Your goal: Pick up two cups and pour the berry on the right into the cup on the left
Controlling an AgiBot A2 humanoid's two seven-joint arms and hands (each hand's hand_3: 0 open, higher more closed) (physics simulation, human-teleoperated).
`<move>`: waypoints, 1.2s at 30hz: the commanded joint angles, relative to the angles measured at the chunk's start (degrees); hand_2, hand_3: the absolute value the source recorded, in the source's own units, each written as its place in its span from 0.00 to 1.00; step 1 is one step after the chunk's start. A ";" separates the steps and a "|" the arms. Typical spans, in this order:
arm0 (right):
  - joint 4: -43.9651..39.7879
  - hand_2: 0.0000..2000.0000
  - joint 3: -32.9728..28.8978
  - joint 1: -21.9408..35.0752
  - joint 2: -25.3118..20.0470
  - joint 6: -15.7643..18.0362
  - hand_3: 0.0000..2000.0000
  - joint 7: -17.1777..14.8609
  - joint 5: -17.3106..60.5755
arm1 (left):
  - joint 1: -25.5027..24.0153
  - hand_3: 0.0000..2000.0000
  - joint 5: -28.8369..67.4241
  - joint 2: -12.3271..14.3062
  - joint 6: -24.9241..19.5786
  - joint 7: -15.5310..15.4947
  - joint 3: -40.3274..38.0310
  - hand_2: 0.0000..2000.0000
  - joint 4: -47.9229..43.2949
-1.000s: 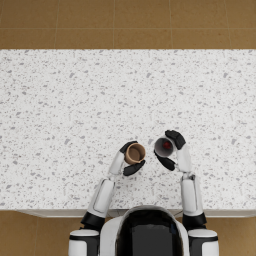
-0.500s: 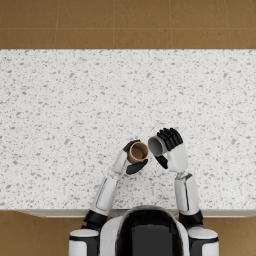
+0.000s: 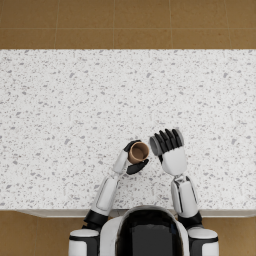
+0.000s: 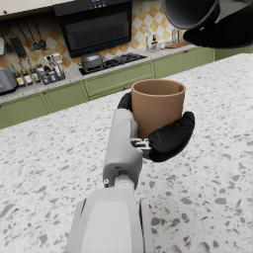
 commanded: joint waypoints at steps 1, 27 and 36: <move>0.76 1.00 0.79 0.56 -0.55 0.02 0.64 0.02 1.84 | 0.92 0.64 0.00 0.54 0.01 0.00 -0.19 1.00 -0.32; 2.32 1.00 4.52 0.58 -4.02 0.13 0.64 0.12 37.36 | 1.16 0.64 0.00 1.51 0.02 0.05 -0.47 1.00 1.87; 1.45 1.00 3.60 -0.92 -3.14 0.12 0.64 0.13 37.58 | 1.06 0.64 0.00 1.66 -0.11 0.03 -0.66 1.00 1.96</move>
